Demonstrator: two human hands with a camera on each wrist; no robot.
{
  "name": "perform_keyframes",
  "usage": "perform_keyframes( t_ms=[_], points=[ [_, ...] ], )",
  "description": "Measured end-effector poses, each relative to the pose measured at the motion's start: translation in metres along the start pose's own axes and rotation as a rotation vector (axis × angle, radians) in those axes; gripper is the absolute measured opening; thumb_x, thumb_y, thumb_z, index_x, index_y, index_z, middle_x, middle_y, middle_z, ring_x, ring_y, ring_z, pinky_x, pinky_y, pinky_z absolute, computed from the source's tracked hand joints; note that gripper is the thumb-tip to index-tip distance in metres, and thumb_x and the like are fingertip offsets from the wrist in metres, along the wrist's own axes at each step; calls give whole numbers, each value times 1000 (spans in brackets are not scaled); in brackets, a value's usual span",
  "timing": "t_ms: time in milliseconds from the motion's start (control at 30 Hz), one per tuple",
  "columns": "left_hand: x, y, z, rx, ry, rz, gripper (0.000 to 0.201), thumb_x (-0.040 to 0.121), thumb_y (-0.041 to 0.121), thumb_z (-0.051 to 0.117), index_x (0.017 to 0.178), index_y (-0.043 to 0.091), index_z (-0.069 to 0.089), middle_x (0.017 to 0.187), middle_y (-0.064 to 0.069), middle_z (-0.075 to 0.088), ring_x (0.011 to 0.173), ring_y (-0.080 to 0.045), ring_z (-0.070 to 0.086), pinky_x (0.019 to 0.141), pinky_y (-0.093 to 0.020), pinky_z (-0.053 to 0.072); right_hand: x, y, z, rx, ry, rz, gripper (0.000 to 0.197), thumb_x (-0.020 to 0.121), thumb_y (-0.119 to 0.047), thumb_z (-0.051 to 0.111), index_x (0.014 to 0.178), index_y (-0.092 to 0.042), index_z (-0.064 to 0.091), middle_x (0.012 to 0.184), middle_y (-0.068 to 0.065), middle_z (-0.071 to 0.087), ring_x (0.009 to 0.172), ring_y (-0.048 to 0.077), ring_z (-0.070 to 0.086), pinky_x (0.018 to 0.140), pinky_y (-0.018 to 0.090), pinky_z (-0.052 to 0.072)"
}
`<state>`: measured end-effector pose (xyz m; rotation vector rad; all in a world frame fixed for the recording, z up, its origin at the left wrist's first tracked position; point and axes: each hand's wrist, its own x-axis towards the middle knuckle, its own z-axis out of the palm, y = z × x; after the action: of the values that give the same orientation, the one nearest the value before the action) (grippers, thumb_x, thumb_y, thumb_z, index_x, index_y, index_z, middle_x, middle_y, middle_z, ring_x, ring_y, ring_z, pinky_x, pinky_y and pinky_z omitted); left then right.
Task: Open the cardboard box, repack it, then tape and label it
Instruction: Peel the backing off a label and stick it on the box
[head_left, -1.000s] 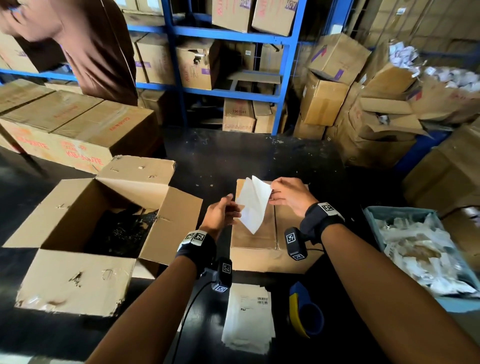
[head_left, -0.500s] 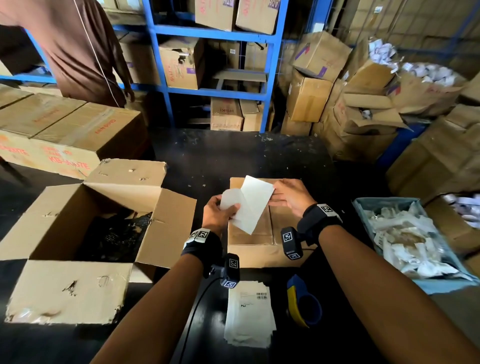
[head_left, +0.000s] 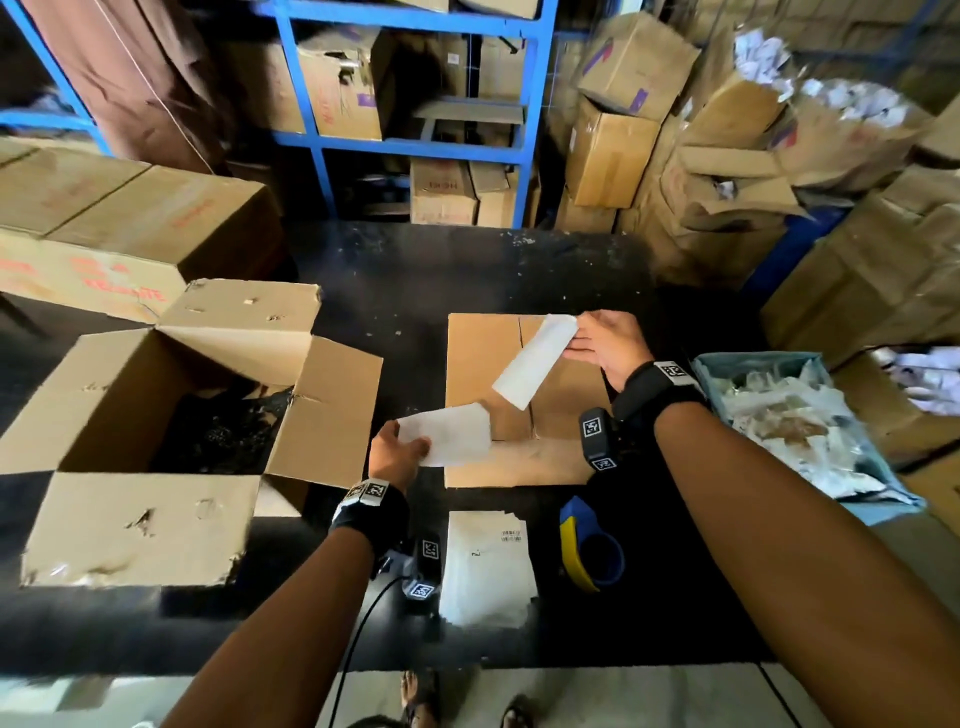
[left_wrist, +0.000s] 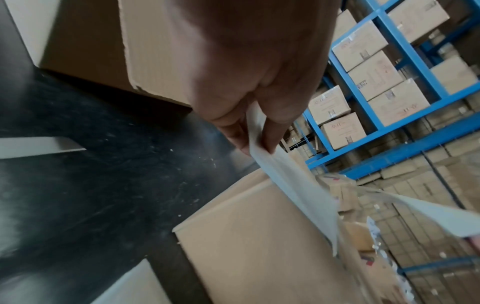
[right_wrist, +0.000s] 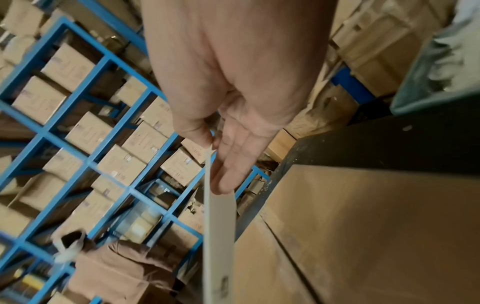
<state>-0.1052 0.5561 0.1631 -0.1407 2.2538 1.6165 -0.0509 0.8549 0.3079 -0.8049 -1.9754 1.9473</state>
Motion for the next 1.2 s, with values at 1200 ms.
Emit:
perform_keyframes(
  t_ms=[1200],
  points=[
    [-18, 120, 56, -529, -347, -210, 63, 103, 49, 38, 102, -9, 64, 94, -26, 71, 82, -33, 72, 68, -32, 62, -16, -37, 13, -323, -351, -236, 8, 100, -3, 56, 95, 2, 57, 77, 22, 61, 66, 30, 73, 50, 31, 54]
  ],
)
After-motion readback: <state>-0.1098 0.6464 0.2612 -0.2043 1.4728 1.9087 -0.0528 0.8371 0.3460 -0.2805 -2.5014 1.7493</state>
